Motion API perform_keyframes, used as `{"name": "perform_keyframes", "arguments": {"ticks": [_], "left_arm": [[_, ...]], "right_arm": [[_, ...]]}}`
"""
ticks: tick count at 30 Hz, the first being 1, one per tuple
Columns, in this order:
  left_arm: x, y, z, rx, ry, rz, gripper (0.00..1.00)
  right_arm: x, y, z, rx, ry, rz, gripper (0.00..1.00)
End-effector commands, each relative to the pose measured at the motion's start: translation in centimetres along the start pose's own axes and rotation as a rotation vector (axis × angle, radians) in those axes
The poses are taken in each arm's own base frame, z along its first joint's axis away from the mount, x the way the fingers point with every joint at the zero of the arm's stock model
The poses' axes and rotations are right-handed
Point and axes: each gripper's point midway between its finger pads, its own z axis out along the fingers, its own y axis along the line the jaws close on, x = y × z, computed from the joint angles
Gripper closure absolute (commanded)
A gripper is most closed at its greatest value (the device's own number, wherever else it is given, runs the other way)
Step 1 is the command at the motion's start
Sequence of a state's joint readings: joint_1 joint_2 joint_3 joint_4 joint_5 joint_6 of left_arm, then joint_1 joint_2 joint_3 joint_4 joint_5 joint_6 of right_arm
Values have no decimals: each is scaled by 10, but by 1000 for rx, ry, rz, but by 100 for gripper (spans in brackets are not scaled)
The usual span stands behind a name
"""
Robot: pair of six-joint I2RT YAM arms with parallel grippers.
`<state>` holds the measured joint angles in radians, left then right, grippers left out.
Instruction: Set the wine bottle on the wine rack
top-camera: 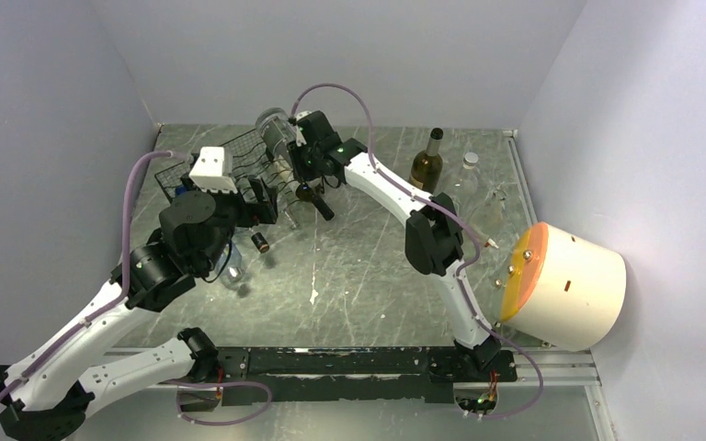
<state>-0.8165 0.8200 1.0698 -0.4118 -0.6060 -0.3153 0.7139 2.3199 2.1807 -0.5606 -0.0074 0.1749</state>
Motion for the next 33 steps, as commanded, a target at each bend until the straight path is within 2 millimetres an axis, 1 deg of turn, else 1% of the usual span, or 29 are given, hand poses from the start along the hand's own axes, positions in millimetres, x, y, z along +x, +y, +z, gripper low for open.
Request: {"name": "perform_keyframes", "arguments": {"ticks": [1,6,10,13,16,18,21,25,27,29,31,32,33], "left_arm": [[2,-2,2,6,8,-7,2],[2,-3,4,7,13,-3,2],[2,-4,4,8,13,-3,2],[1,-3,4,6,13,0,2],[1,-3,3,8,12,-2,2],[0,-3,3,8,10,-4,2],[0,-3,2,10,9,-7,2],[-1,-2,0,12,5,-13,2],[-1,-2,0,13,4,-13,2],[0,-2,-1,18,4,-15,2],[1,-2,-1,20,7,-14,2],[2,-2,-2,22,8,-13,2],[2,-3,-2,27,8,-12,2]], "right_arm": [[-71,5,-24,-15,-218,-30,67],[-68,0,-21,6,-208,-19,52],[-68,-1,-21,13,-208,-12,47],[-69,-2,-22,16,-207,-6,46],[-71,-2,-27,15,-216,0,45],[-75,-1,-34,12,-228,5,42],[-83,3,-51,-5,-264,14,38],[-97,7,-82,-27,-336,32,33],[-103,5,-103,-25,-372,44,33],[-100,1,-123,-11,-388,53,33],[-95,-7,-141,24,-404,57,33],[-96,-11,-160,40,-428,62,33],[-93,-16,-172,63,-441,65,32]]}}
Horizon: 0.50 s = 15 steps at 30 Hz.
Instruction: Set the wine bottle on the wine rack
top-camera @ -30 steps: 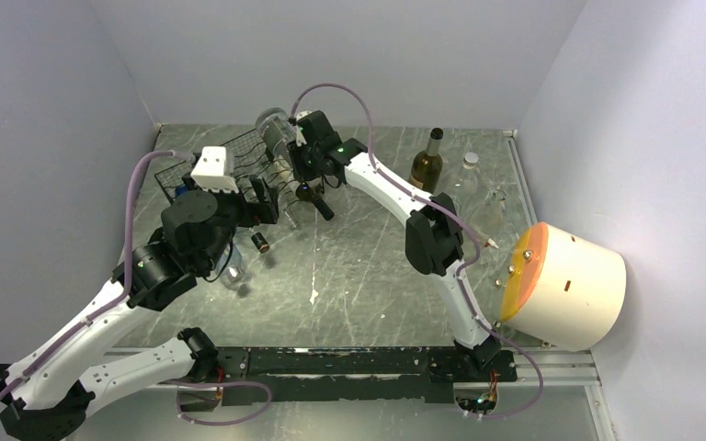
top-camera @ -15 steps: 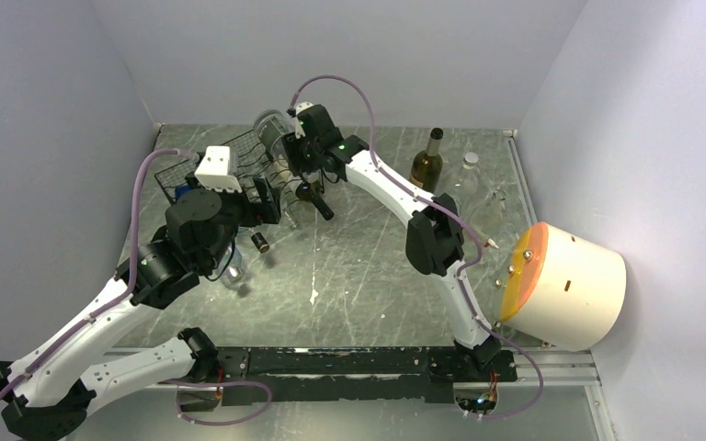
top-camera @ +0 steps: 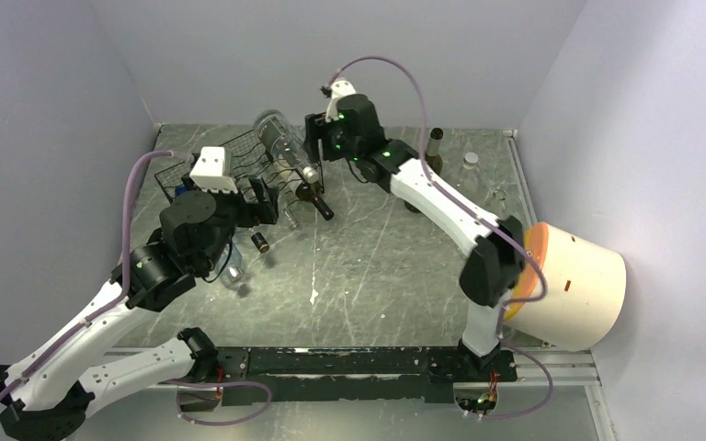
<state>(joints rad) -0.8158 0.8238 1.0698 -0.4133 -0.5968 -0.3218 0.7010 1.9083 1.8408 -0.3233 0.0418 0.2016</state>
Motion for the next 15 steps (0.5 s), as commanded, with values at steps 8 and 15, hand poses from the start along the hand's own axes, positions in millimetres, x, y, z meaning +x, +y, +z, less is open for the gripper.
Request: {"name": "perform_keyframes", "arguments": {"ticks": [8,15], "left_arm": [[3,-6,-4,61,-9,-8,2],[7,-22,-2,157,-22,10,2]], "right_arm": [[-17,-87,-153,424,-171,16,33],[0,-161,-228,746,-194,103,33]]}}
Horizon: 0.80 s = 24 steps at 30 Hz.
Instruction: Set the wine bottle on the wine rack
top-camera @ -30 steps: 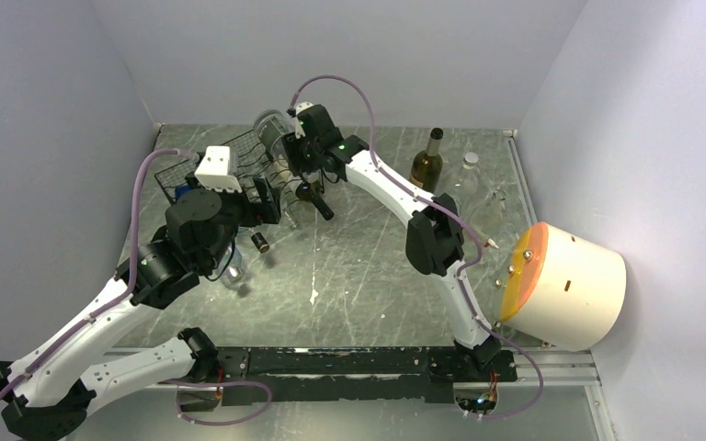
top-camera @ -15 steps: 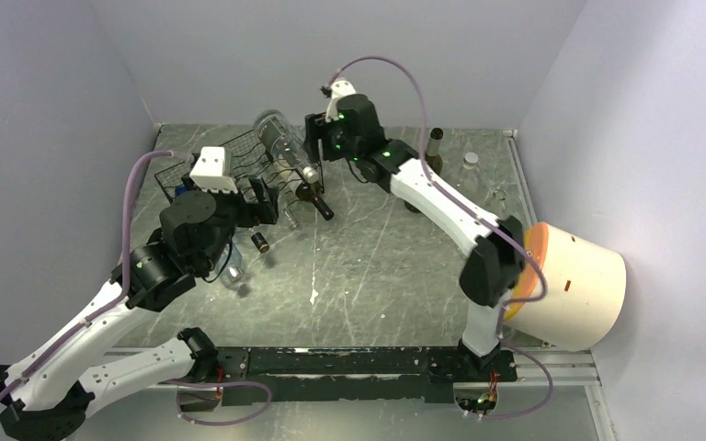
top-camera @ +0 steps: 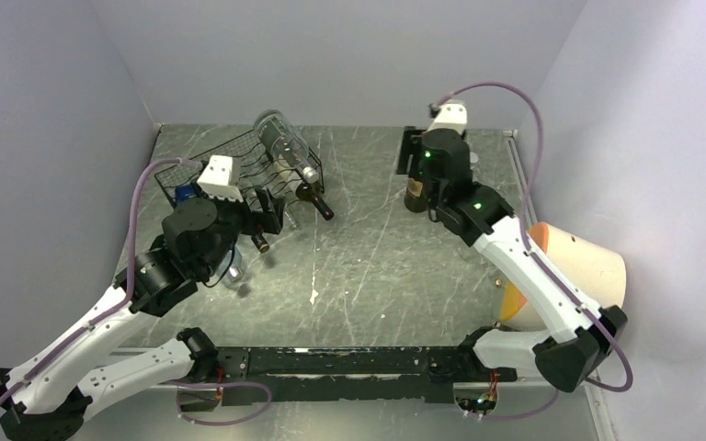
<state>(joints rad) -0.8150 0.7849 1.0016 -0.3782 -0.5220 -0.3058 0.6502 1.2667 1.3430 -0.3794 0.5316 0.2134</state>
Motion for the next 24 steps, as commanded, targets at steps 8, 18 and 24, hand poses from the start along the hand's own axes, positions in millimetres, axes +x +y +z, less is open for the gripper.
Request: {"name": "perform_keyframes", "arguments": {"ticks": [8,18,24], "left_arm": [[-17,-25,4,114,-52,-23,2],[-7,-26,4,117,-15,-35,2],[-6,-26,6,111,-4,-30,2]], "right_arm": [[6,-88,30,284,33,75,33],[14,-90,88,213,74,43,36],[22,-88,112,188,106,-4,39]]}}
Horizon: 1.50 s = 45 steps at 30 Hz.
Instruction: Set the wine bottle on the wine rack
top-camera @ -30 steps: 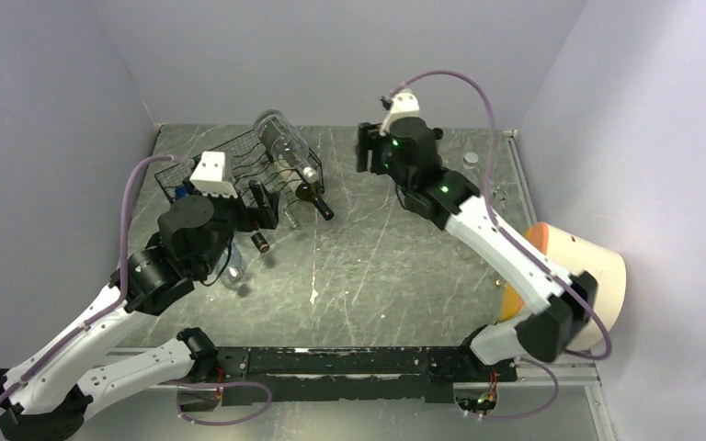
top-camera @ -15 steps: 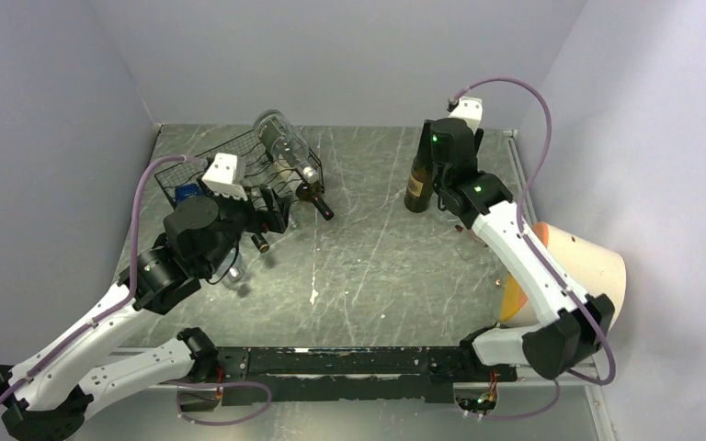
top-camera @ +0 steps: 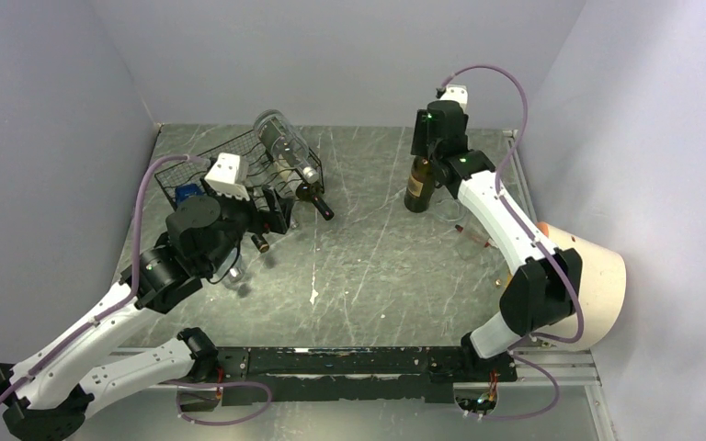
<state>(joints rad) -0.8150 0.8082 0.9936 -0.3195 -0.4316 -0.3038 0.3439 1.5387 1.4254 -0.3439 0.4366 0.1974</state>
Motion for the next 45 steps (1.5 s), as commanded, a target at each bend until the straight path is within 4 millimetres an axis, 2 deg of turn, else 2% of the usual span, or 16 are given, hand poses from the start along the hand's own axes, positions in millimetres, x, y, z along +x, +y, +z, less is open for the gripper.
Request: {"name": "perform_keyframes", "arguments": {"ticks": [1,6,9,12,15,21,25,29,32,39,45], "left_arm": [[-7,-4,0,14,-6,-19,2],[-5,-5,1,18,-4,-15,2],[-4,-7,4,22,0,-13,2],[4,-13,10,53,16,2,2],[15,-20,18,85,32,13,2],[50,-36,40,159,74,23,2],[80,-62,47,321,103,45,2],[99,-88,50,484,84,16,2],[112,-103,53,579,73,10,2],[161,-115,64,667,193,52,2],[175,-123,59,751,215,78,2]], "right_arm": [[-17,5,11,-41,-35,-20,41],[-10,10,16,-64,-18,-44,59],[-7,9,14,-71,-10,-65,77],[-10,11,5,-104,-15,-80,93],[-14,21,-14,-194,-15,-78,100],[-23,38,-68,-393,-34,-7,100],[-16,50,-102,-528,-19,43,100],[-1,60,-131,-648,9,99,100],[0,64,-150,-716,0,135,100],[-1,82,-177,-890,-3,148,100],[-3,96,-192,-1011,5,159,100]]}}
